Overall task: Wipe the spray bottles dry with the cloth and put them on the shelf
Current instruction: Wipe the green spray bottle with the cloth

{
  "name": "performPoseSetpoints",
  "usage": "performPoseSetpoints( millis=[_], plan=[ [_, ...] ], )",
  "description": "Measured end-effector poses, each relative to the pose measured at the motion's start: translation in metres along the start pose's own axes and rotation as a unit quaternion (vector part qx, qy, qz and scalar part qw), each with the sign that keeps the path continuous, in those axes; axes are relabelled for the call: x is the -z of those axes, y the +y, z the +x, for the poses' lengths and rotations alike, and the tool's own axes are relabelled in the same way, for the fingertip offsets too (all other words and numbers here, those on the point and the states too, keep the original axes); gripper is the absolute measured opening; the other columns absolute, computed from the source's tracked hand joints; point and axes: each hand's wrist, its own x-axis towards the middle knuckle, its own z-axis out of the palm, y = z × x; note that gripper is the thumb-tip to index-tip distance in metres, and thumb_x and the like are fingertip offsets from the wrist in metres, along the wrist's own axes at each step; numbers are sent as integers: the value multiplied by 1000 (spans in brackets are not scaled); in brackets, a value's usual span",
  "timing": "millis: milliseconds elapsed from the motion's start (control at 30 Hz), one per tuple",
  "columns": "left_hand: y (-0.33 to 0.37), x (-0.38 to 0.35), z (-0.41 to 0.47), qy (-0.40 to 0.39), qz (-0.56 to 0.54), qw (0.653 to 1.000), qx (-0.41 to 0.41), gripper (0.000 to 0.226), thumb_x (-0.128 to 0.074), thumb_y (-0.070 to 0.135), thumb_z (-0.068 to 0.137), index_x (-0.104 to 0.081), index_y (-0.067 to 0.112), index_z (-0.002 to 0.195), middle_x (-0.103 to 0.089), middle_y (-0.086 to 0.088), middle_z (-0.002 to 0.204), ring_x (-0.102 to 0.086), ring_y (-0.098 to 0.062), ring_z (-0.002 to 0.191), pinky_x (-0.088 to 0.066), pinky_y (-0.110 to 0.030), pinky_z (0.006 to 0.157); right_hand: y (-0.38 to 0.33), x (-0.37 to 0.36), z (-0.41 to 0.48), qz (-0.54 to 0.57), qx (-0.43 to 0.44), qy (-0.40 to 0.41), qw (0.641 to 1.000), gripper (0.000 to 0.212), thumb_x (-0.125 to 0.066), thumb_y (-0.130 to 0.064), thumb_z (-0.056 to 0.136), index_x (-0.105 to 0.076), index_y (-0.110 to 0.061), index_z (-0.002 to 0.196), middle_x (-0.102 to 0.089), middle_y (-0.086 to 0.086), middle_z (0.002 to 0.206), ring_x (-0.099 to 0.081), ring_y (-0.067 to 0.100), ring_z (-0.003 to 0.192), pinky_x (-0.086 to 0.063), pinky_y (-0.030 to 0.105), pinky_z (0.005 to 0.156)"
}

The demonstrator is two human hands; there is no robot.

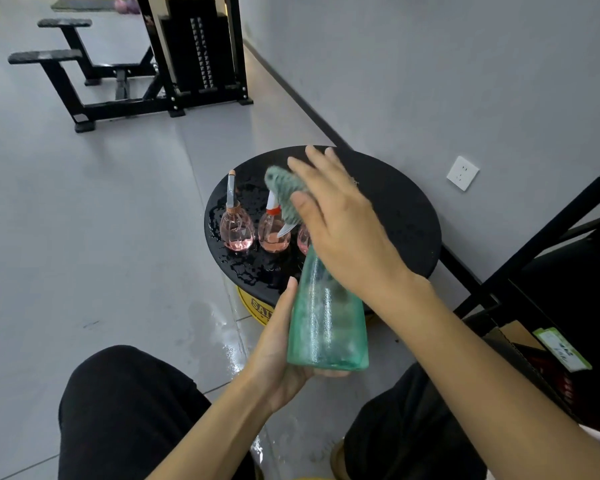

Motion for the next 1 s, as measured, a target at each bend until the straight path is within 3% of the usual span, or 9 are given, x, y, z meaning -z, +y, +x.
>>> performPoseSetpoints(
  millis=[100, 233, 333, 433, 467, 567, 633, 800, 1000],
  plan=[
    [1, 0, -2, -5, -5, 1000, -5, 56, -37, 65, 86, -78, 28, 91, -73, -8, 99, -70, -27, 82, -55, -36, 50, -1, -1, -4, -99, 9, -52, 994, 58, -41, -35, 101, -20, -20, 153, -9, -1, 163, 5, 16, 150, -3, 45, 120],
    [3, -1, -5, -22, -6, 1000, -15, 49, -48, 64, 83, -77, 27, 94, -73, -8, 94, -70, -27, 79, -56, -33, 46, 0, -1, -13, -148, 15, -106, 983, 57, -33, -36, 103, -14, -19, 155, -4, -5, 163, 8, 12, 149, -1, 44, 121],
    [1, 0, -5, -25, 1, 999, -20, 50, -63, 62, 74, -73, 24, 106, -71, -13, 105, -65, -38, 97, -56, -32, 46, 2, 1, -17, -173, -14, -158, 972, 61, -28, -42, 103, -8, -19, 155, 5, -6, 163, 13, 12, 149, 3, 44, 121],
    [0, -2, -7, -40, 7, 999, -27, 28, -62, 52, 80, -78, 29, 82, -73, -3, 82, -70, -23, 70, -54, -29, 42, -5, 2, -23, -221, -13, -143, 965, 65, -24, -47, 100, -4, -19, 155, 9, -4, 163, 17, 15, 148, 7, 52, 118],
    [2, -5, -7, -43, 9, 999, -27, 30, -58, 50, 82, -78, 29, 74, -72, -1, 74, -69, -20, 63, -52, -28, 42, -10, 2, -26, -229, -3, -129, 965, 65, -22, -47, 99, -4, -19, 155, 8, -3, 163, 17, 16, 148, 7, 53, 118],
    [2, -8, -7, -41, 13, 999, -24, 36, -49, 46, 78, -76, 22, 72, -69, 0, 65, -68, -18, 58, -50, -29, 41, -17, -1, -29, -247, 7, -146, 958, 63, -20, -45, 102, -1, -19, 155, 9, -5, 163, 18, 15, 148, 8, 48, 119],
    [0, -7, -7, -46, 13, 999, -21, 32, -58, 47, 81, -75, 20, 82, -71, -2, 72, -69, -19, 63, -52, -29, 41, -11, 0, -24, -242, -16, -164, 956, 63, -20, -47, 102, 2, -19, 155, 11, -6, 162, 18, 14, 148, 9, 44, 120],
    [-3, -7, -10, -74, 9, 997, 3, 37, -59, 52, 74, -79, 26, 89, -74, -6, 90, -71, -21, 72, -56, -31, 42, 13, 3, -3, -211, -59, -179, 959, 64, -19, -50, 101, 2, -21, 155, 9, -7, 162, 15, 14, 148, 5, 42, 119],
    [0, -1, -8, -66, 3, 998, 0, 48, -65, 57, 64, -76, 23, 96, -72, -10, 96, -70, -24, 77, -54, -30, 41, 7, 1, -20, -187, -13, -225, 956, 61, -20, -46, 103, 1, -23, 155, 11, -10, 162, 17, 10, 147, 6, 41, 121]
  ],
)
